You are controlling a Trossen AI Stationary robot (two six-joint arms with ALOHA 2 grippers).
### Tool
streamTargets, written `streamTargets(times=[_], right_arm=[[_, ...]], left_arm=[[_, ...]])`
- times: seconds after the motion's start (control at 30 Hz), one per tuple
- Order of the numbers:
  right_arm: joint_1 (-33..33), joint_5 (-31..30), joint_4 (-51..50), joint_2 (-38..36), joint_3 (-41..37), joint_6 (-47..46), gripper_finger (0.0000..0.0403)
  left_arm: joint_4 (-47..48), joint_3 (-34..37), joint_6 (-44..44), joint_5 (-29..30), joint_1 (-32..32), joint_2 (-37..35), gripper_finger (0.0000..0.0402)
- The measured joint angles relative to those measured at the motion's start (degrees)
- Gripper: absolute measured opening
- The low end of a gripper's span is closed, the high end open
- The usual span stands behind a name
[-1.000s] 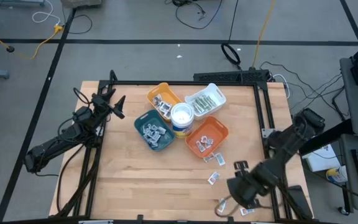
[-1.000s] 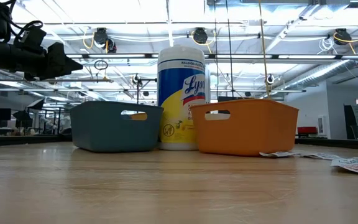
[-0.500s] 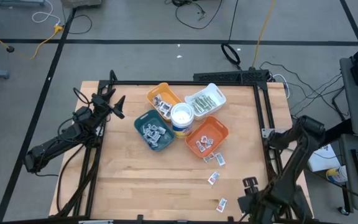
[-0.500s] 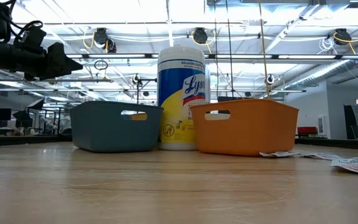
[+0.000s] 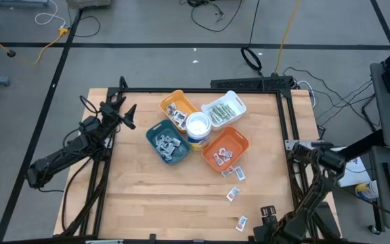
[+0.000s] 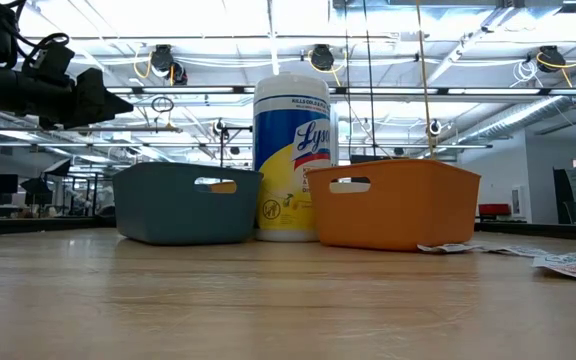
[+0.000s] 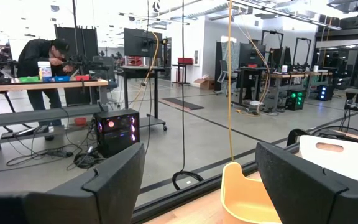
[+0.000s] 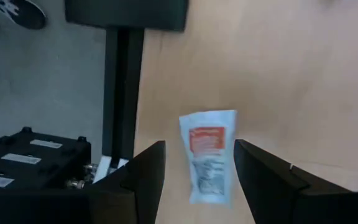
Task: Pick & Place First Aid Supplies
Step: Put the orange pad into the orange bin
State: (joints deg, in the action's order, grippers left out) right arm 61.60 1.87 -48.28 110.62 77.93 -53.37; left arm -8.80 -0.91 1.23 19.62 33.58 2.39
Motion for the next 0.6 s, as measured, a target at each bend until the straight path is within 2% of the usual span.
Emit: streamTargets(times=[0.13,0.27,0.4,0.53,0.6], right_arm=[[0.0,2.7,0.8,2.4,0.2,0.0,0.0187],[-0.1,0.9,0.8,2.8,0.2,-1.3,0.0174],[-0.5,0.1,0.9,2.7,0.2,-1.3,0.0117],[-0.8,0.0,1.2,2.7,0.1,0.1,0.0029],[-0.9,0.0,1.2,2.4,0.0,0.5,0.001]], left_arm=[[0.0,0.0,0.0,0.0,0.0,0.0,0.0308],[0.0,0.0,0.0,0.0,0.0,0.0,0.0308],[0.0,0.0,0.0,0.0,0.0,0.0,0.0308],[0.0,0.0,0.0,0.0,0.0,0.0,0.0308],[0.0,0.0,0.0,0.0,0.0,0.0,0.0308]])
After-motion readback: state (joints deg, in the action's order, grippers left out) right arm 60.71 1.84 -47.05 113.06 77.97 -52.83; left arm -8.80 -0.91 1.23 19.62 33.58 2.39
